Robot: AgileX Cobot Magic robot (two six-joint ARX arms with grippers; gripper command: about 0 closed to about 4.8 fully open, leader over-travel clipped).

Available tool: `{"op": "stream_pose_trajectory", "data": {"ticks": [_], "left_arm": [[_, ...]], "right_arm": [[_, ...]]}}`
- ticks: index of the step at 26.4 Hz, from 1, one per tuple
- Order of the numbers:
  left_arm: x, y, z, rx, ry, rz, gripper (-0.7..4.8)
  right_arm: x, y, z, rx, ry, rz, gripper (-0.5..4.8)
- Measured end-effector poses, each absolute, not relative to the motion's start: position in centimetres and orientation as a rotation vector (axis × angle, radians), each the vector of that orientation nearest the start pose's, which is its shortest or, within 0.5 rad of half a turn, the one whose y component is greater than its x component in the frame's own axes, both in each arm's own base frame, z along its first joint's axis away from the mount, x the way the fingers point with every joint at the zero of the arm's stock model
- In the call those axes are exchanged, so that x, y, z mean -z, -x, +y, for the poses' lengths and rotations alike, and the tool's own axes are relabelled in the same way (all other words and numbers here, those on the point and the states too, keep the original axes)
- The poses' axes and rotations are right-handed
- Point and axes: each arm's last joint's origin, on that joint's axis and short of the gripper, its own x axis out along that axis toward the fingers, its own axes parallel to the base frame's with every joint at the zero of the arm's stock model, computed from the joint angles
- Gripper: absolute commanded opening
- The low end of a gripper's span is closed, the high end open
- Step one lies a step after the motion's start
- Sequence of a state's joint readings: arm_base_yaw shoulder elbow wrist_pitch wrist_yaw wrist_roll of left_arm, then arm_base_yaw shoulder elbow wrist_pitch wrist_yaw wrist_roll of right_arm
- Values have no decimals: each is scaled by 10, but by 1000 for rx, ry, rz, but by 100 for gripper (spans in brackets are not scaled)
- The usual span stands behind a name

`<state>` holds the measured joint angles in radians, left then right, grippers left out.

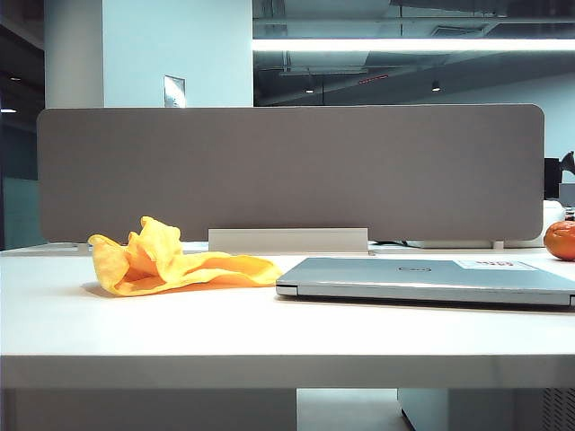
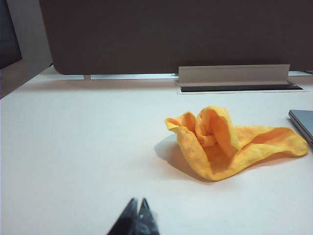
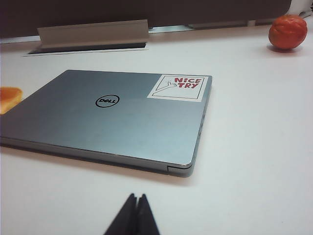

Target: Pick up the yellow rag and put it over the laptop.

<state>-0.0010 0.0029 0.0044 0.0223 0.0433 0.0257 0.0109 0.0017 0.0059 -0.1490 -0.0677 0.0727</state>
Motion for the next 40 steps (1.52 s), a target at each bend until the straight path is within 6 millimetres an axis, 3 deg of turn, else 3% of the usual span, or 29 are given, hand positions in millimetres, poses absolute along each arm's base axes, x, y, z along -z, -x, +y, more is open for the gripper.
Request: {"op": "stream_pose_trajectory", "data": {"ticks": [35,40], "left_arm": [[-167,-98,-1,44,-26,-24,-6],[-167,-98,-1,44,-27,-24,-6]], "right_arm": [[-154,-97,3,-77,-76,120,-6],[-154,-96,5,-154,-83,123,-6]]}}
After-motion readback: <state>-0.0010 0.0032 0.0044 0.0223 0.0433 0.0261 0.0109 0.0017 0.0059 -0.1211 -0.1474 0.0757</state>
